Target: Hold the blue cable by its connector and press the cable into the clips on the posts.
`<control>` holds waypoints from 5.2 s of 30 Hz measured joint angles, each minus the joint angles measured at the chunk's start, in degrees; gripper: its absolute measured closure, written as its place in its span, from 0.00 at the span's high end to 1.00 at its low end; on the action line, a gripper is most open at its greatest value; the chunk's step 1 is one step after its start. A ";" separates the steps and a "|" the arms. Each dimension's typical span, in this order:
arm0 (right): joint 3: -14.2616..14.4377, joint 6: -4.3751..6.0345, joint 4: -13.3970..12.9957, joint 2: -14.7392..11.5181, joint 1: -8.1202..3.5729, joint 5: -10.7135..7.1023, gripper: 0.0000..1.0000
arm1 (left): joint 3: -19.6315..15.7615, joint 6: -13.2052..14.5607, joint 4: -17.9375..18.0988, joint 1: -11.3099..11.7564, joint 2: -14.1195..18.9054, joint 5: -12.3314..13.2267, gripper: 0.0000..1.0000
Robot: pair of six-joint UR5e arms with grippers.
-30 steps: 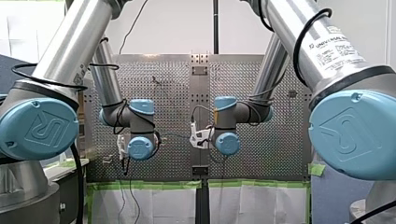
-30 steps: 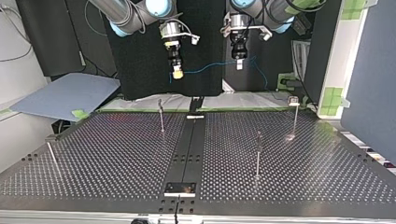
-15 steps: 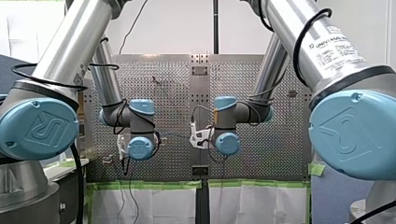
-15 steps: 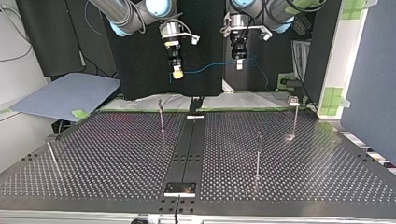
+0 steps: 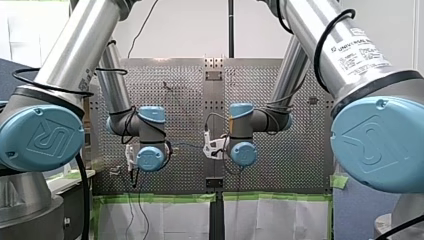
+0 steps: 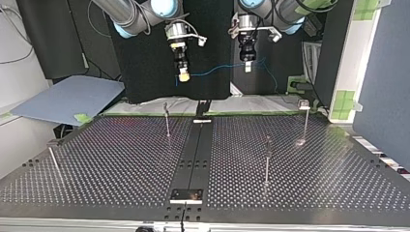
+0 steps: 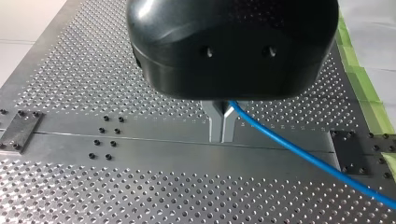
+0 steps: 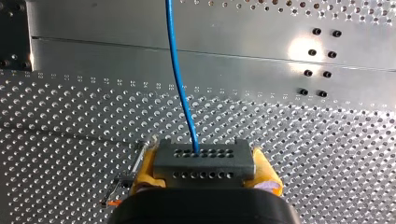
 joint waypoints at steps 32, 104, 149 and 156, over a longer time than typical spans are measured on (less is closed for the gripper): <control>-0.11 -0.11 0.10 0.11 -0.01 0.06 0.00 | 0.00 0.28 -0.81 1.12 -1.19 -0.61 0.00; -2.91 2.39 13.03 -5.06 0.54 -3.51 0.00 | -0.01 7.34 -11.49 1.16 2.26 -6.58 0.00; -11.02 3.15 19.91 -8.17 0.59 -5.26 0.00 | 16.70 2.79 -32.24 5.03 22.98 -3.00 0.00; -14.65 3.26 23.54 -8.16 0.47 -6.27 0.00 | 20.11 1.14 -35.66 4.95 26.40 -3.77 0.00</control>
